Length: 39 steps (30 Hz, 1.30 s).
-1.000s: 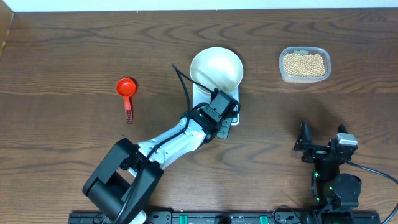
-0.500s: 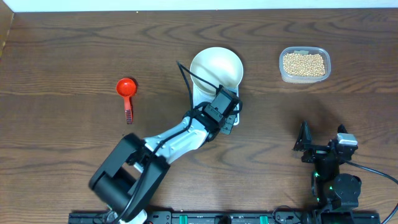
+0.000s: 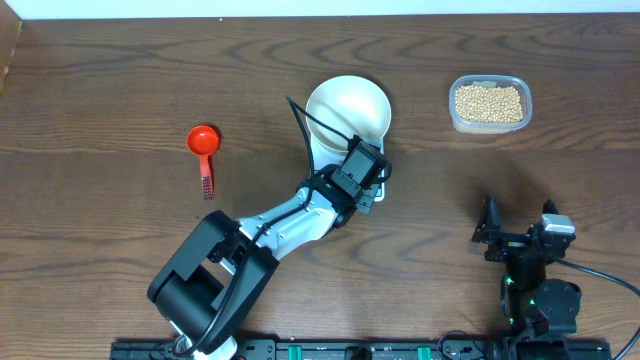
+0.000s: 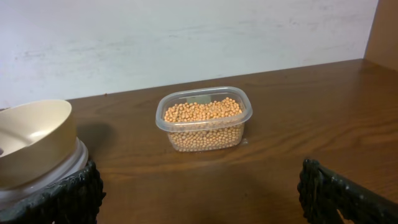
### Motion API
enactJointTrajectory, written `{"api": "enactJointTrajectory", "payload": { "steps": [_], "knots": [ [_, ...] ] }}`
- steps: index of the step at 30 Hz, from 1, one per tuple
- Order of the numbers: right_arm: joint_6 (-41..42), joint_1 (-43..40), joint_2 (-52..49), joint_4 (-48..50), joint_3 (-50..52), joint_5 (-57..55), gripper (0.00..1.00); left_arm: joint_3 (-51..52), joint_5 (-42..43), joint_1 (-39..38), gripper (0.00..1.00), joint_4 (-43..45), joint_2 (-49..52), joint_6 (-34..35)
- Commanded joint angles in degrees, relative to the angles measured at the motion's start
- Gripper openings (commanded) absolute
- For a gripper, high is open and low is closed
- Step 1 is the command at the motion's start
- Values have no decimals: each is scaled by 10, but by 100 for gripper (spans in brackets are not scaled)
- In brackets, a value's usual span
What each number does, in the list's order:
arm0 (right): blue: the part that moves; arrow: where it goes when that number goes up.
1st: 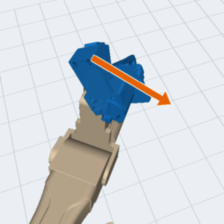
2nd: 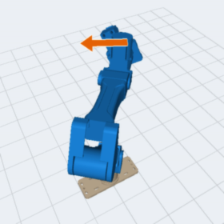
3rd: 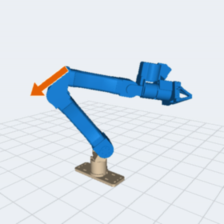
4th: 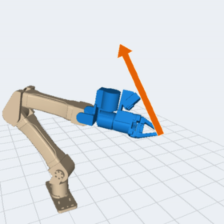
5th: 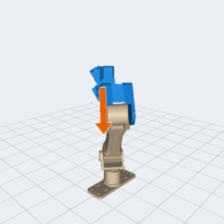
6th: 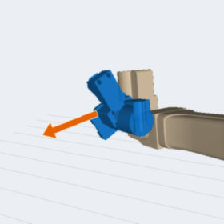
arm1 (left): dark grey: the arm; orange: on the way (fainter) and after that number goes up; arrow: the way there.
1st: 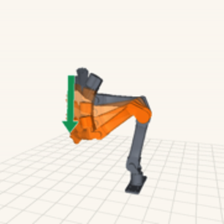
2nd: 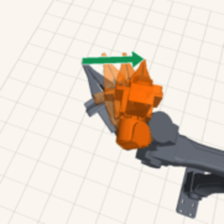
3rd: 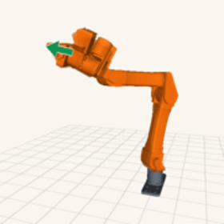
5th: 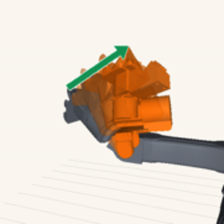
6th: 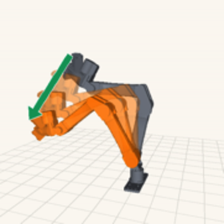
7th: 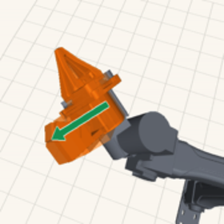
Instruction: Scoop item into bowl and weigh 50g on scale
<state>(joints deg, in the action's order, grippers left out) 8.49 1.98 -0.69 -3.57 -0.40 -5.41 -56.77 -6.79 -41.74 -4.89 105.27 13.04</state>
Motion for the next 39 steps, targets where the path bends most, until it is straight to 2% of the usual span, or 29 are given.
{"api": "enactJointTrajectory", "payload": {
  "steps": [1,29,39],
  "knots": [
    [-4,5,4,-1,1,-3,99,4,-18,3,7,-6,4,-12],
    [-4,5,4,-1,1,-3,99,4,-18,6,7,-9,17,-30],
    [-4,5,4,-1,1,-3,99,4,-16,6,7,-7,-9,-43]
  ]
}}
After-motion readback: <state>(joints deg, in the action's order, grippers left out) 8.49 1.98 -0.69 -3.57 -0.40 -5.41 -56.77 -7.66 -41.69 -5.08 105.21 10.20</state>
